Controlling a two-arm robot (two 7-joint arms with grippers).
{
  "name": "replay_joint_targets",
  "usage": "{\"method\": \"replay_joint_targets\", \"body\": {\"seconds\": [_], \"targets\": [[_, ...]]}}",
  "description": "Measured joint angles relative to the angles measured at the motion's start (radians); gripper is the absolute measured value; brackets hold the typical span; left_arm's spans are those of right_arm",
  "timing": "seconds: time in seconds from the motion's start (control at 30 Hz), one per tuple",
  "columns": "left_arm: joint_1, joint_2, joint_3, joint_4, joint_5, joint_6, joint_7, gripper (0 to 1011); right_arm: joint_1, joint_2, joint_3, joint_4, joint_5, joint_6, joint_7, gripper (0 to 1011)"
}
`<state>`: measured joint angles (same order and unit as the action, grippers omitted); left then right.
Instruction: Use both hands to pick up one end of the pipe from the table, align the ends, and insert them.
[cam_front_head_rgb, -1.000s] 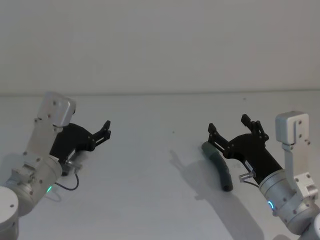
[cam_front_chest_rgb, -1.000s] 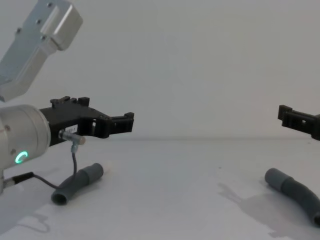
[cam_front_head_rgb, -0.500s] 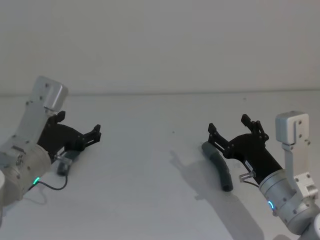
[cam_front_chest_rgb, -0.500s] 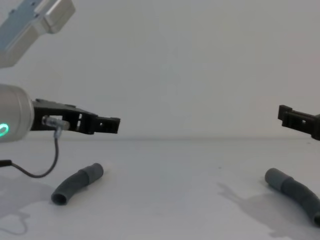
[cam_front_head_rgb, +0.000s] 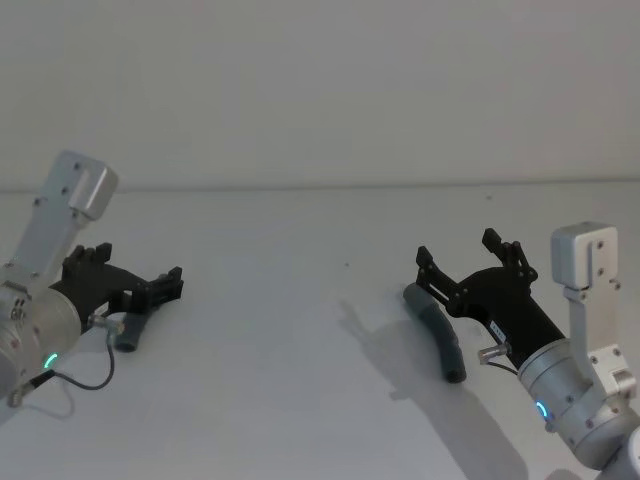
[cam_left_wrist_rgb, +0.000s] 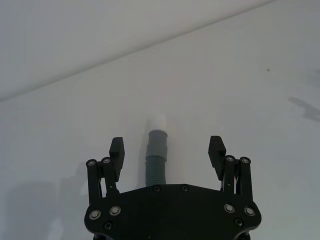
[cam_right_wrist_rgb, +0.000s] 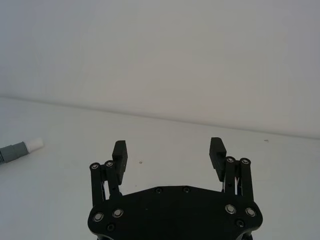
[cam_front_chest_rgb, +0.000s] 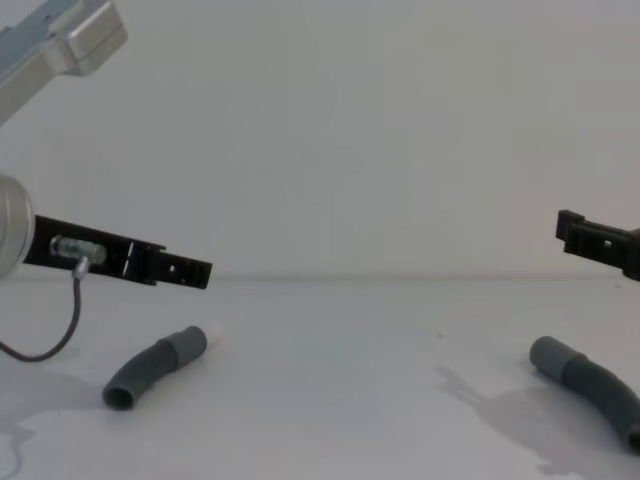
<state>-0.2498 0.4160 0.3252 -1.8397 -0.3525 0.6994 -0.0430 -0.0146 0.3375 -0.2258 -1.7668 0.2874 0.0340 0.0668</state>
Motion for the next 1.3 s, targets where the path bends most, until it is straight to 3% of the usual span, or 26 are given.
{"method": "replay_joint_targets", "body": {"seconds": [0.5,0.87,1.3], "targets": [[0.019,-0.011,-0.026,0.004,-0.014,0.043,-0.006,1001,0.0,0.0,0.0,0.0,0.0,0.0,0.0,1001],[0.023,-0.013,-0.042,0.062,-0.015,0.01,-0.028,1001,0.0,0.0,0.0,0.0,0.0,0.0,0.0,1001],[-0.018,-0.023,-0.039,0.163,-0.022,-0.018,-0.086,1002,0.0,0.0,0.0,0.0,0.0,0.0,0.0,1001]]}}
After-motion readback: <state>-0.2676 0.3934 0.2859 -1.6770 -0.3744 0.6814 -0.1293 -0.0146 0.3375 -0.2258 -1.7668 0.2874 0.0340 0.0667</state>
